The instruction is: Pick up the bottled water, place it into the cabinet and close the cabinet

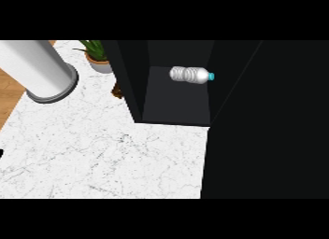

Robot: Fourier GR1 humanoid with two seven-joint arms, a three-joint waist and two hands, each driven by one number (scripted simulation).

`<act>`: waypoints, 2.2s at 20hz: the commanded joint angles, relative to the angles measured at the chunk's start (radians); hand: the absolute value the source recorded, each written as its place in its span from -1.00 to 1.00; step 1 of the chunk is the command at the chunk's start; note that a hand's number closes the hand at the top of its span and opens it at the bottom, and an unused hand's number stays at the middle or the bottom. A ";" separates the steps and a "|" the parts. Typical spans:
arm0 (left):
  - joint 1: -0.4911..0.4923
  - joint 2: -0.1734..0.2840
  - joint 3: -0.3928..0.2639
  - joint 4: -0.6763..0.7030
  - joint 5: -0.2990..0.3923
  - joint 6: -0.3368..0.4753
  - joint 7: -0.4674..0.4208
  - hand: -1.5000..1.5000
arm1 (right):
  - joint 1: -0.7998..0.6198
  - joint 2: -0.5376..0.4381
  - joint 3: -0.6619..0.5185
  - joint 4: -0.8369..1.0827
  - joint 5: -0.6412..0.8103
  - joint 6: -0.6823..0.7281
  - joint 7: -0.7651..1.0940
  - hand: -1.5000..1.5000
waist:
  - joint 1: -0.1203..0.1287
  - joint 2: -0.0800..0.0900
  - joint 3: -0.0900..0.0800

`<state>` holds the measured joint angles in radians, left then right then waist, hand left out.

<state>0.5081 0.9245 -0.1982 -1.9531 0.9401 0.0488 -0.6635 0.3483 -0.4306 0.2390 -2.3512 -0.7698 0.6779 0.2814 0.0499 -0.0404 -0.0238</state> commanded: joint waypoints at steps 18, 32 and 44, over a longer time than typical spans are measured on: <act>0.128 0.085 0.157 0.031 0.060 -0.177 -0.049 -1.00 | -0.632 0.340 0.357 0.086 0.266 -0.591 0.310 1.00 | 0.056 0.012 0.006; 0.284 0.080 0.322 0.114 0.097 -0.385 -0.118 -1.00 | -1.350 0.430 0.293 0.580 -0.100 -0.690 0.424 1.00 | 0.037 0.039 0.022; 0.404 -0.019 0.471 0.150 0.096 -0.526 -0.096 -1.00 | -1.281 0.374 0.146 0.895 -0.242 -0.522 0.395 1.00 | -0.024 0.041 0.024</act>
<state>0.8994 0.9261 0.2291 -1.8340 1.0206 -0.4044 -0.7528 -0.9349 -0.0215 0.4642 -1.5189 -0.9597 0.0899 0.6420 0.0451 0.0000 -0.0001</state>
